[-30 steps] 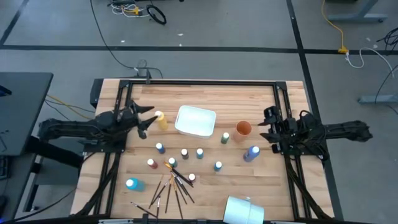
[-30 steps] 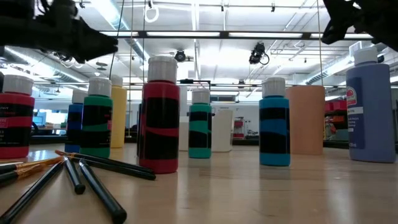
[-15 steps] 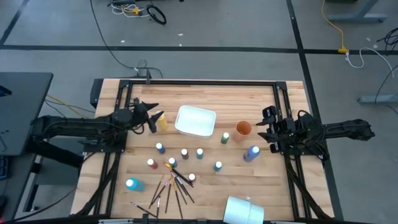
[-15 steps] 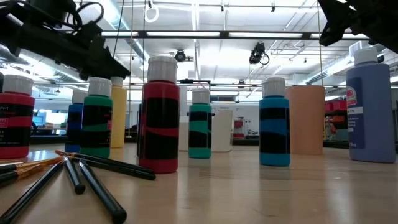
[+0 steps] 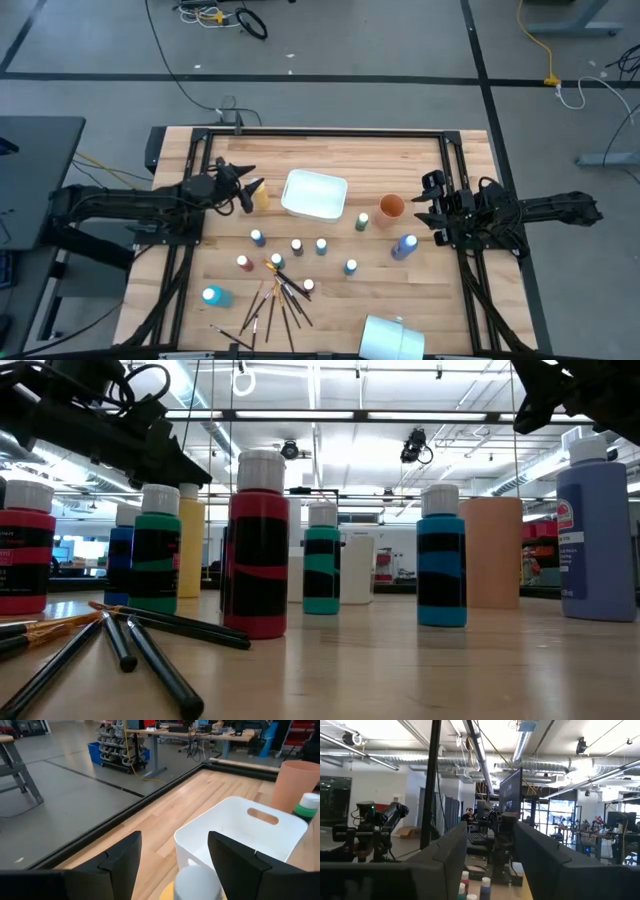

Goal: Pick & Place Paint Supplies
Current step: Put the yellow paint bottle into the white bin

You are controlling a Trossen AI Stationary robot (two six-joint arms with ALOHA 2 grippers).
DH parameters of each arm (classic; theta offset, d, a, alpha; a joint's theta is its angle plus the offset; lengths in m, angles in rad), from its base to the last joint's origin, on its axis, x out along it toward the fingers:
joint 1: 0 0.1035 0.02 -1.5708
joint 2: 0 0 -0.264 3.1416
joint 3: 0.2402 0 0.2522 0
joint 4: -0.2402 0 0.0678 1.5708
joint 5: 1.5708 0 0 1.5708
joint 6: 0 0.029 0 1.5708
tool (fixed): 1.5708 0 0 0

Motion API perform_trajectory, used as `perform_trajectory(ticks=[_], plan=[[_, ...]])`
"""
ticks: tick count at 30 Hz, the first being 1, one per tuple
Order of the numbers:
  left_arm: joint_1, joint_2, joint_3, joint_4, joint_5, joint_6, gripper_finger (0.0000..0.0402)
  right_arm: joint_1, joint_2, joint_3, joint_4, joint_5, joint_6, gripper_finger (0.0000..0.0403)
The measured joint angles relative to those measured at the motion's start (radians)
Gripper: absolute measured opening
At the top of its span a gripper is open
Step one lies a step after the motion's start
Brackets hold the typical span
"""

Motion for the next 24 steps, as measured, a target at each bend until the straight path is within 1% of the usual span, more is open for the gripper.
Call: perform_trajectory(ticks=[5,12,15,20,24], plan=[[0.000,-0.005,0.000,-0.021,0.005,-0.006,0.0240,0.000,0.000,0.000,0.000,0.000,0.000,0.0171],[0.000,-0.003,0.000,-0.021,0.072,-0.008,0.0240,0.000,0.000,0.000,0.000,0.000,0.000,0.0171],[0.000,-0.003,0.000,-0.043,0.072,-0.011,0.0240,0.000,0.000,0.000,-0.001,0.000,0.000,0.0171],[0.000,-0.003,0.000,-0.119,0.062,-0.058,0.0240,0.000,0.000,0.000,-0.001,0.000,0.000,0.0171],[0.000,-0.003,0.000,-0.117,0.061,-0.057,0.0231,0.000,0.000,0.000,-0.001,0.000,0.000,0.0171]])
